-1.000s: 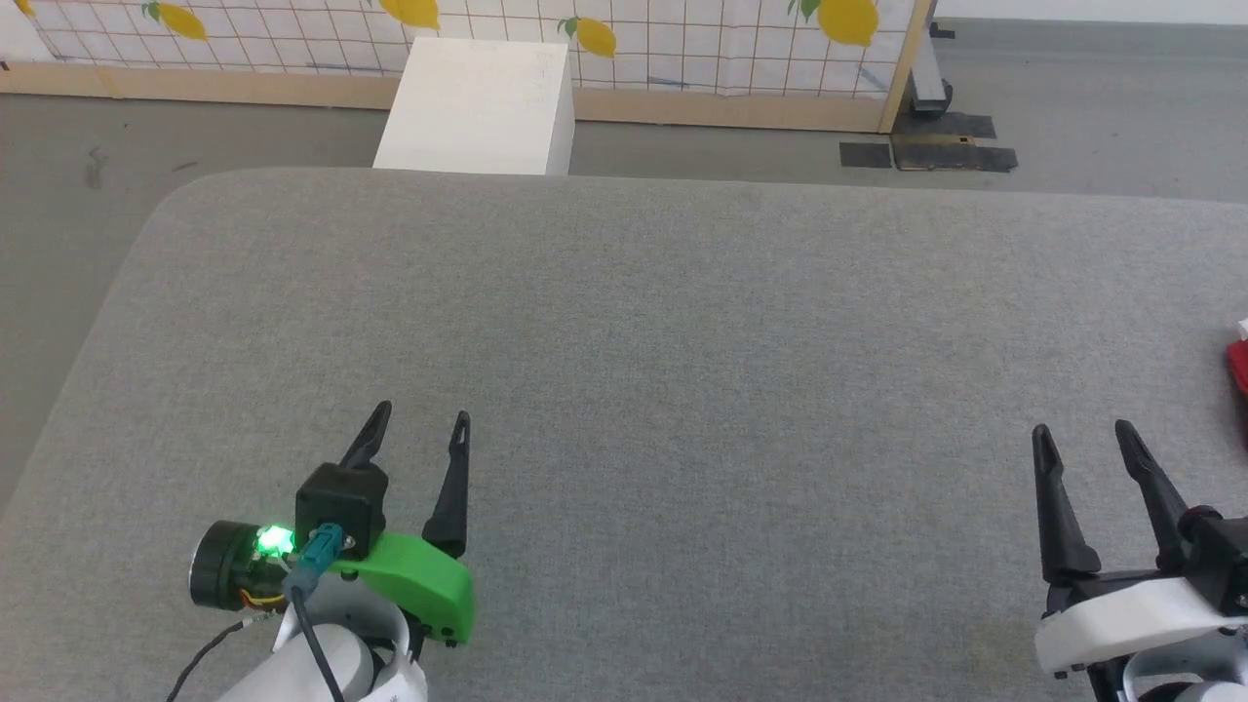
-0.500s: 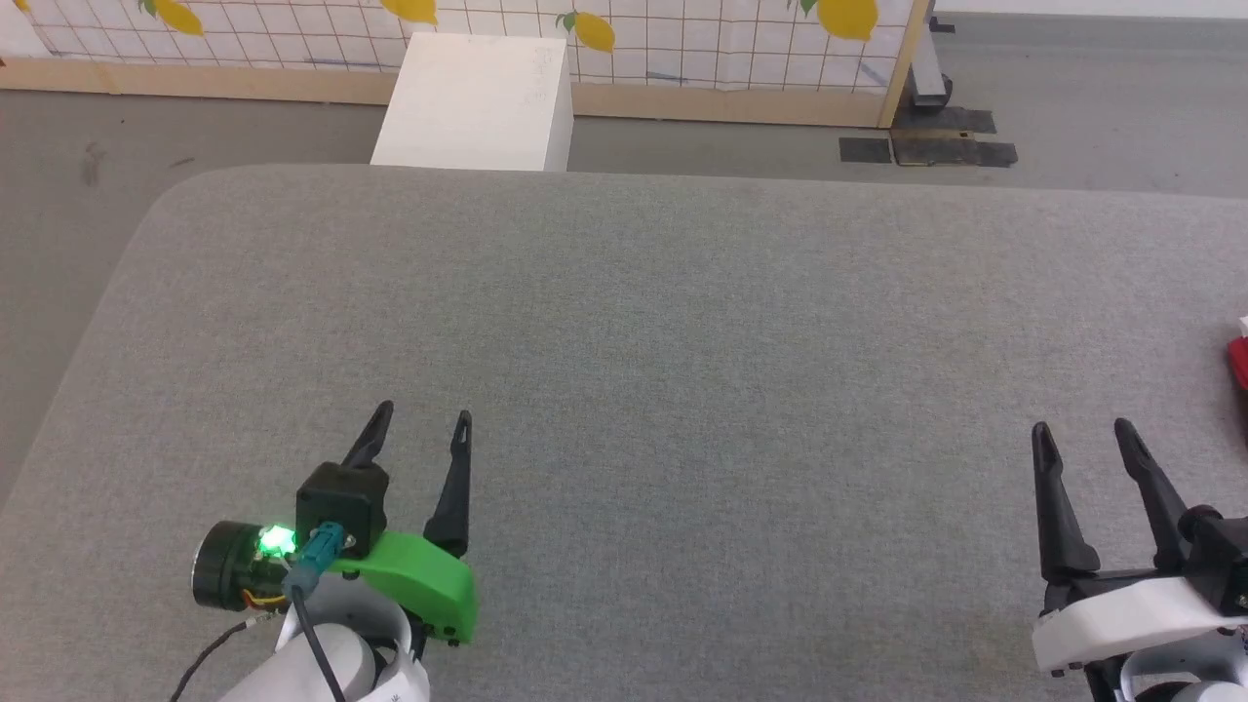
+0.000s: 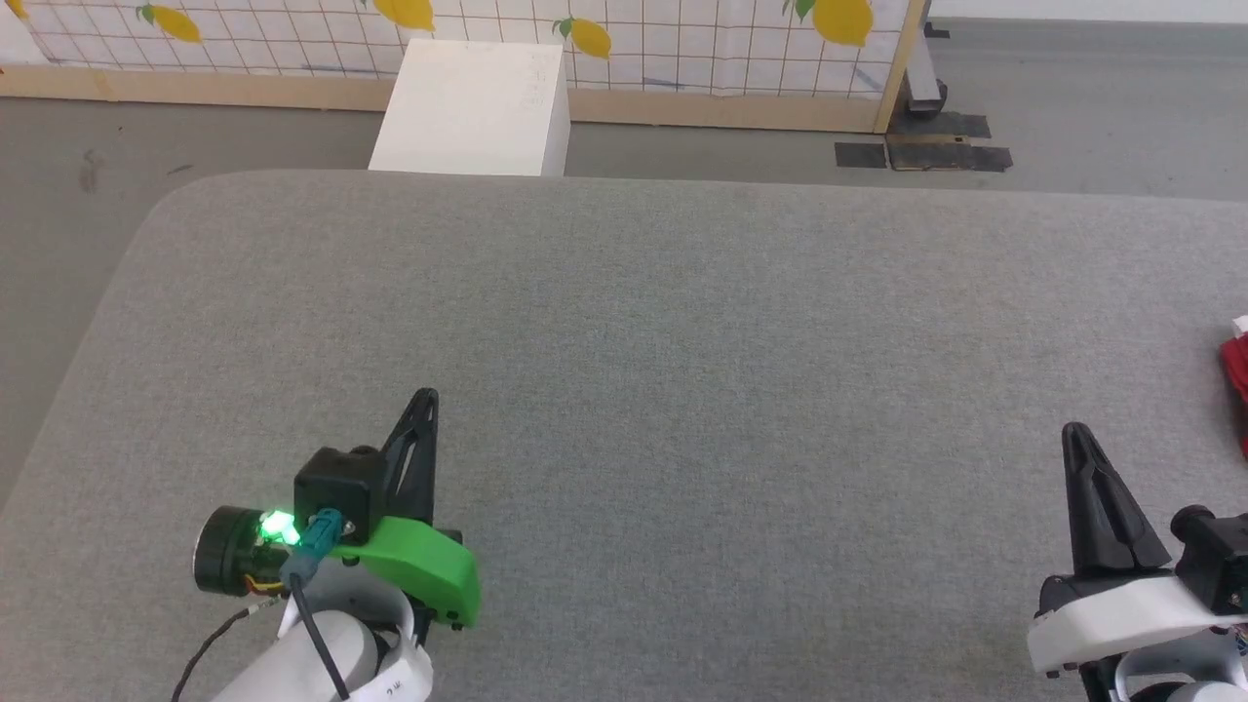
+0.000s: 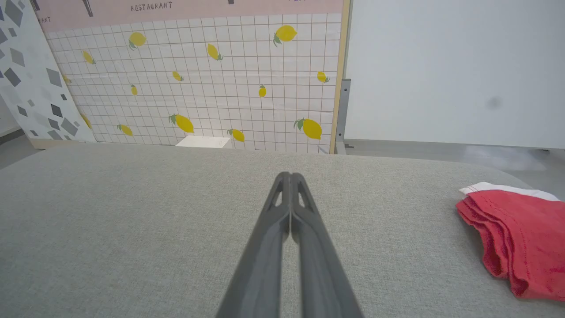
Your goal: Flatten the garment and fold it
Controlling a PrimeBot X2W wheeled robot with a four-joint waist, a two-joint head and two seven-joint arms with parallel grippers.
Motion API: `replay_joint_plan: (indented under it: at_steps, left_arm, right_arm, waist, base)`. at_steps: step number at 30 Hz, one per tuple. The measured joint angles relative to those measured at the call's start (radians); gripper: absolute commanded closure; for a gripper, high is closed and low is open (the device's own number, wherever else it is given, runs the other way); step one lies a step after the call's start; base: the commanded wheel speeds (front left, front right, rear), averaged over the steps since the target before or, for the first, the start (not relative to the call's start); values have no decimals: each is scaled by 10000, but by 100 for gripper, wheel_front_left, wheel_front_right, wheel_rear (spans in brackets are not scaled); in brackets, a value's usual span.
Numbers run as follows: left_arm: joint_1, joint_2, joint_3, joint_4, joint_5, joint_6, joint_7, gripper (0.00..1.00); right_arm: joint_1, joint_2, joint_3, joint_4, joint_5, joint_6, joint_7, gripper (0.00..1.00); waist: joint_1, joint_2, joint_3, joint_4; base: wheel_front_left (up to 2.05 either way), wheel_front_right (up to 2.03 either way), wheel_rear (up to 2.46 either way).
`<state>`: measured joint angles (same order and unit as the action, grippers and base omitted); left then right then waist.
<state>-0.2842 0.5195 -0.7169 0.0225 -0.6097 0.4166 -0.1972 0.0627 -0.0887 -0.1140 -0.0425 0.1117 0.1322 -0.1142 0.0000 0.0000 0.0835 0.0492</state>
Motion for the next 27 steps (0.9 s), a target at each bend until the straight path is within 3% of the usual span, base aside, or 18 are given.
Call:
replay_joint_plan:
  at_steps: [27]
  left_arm:
    - [625,-1110,1649,-36,1407,-951,441,100]
  right_arm:
    - [-22,71,251,88,-247,0,265,100]
  waist:
    - [0,0,-196,-115]
  base:
    - [0,0,0]
